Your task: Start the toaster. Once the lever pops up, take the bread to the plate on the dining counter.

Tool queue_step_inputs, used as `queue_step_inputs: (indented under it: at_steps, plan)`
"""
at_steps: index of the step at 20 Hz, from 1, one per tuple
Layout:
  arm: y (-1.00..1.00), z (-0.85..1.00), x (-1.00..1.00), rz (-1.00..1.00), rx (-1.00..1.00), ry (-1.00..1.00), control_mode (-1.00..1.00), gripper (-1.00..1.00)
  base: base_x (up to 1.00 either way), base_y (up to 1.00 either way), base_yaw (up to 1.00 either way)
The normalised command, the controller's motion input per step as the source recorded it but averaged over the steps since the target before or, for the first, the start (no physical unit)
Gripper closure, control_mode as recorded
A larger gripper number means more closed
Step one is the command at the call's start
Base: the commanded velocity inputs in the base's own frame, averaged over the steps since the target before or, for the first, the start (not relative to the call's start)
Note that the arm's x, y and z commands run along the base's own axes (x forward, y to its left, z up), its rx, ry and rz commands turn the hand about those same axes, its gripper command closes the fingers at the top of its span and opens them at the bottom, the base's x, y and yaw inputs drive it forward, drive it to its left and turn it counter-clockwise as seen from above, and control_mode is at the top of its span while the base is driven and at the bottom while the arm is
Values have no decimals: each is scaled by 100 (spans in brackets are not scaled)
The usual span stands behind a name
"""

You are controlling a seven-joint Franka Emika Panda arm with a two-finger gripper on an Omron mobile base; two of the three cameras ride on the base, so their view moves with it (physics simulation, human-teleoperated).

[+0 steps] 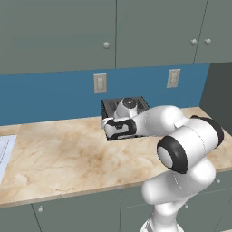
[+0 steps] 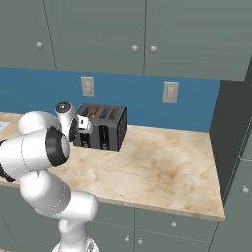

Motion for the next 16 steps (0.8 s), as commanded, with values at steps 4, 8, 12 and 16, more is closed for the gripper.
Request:
queue_step_inputs:
  at_steps: [4, 8, 12, 16]
  plan:
    - [0, -21, 0, 0, 0, 0, -100, -100, 0, 0, 0]
    - [0, -19, 0, 0, 0, 0, -100, -100, 0, 0, 0]
    - [0, -13, 0, 0, 0, 0, -100, -100, 0, 0, 0]
    - [0, -15, 0, 0, 0, 0, -100, -100, 0, 0, 0]
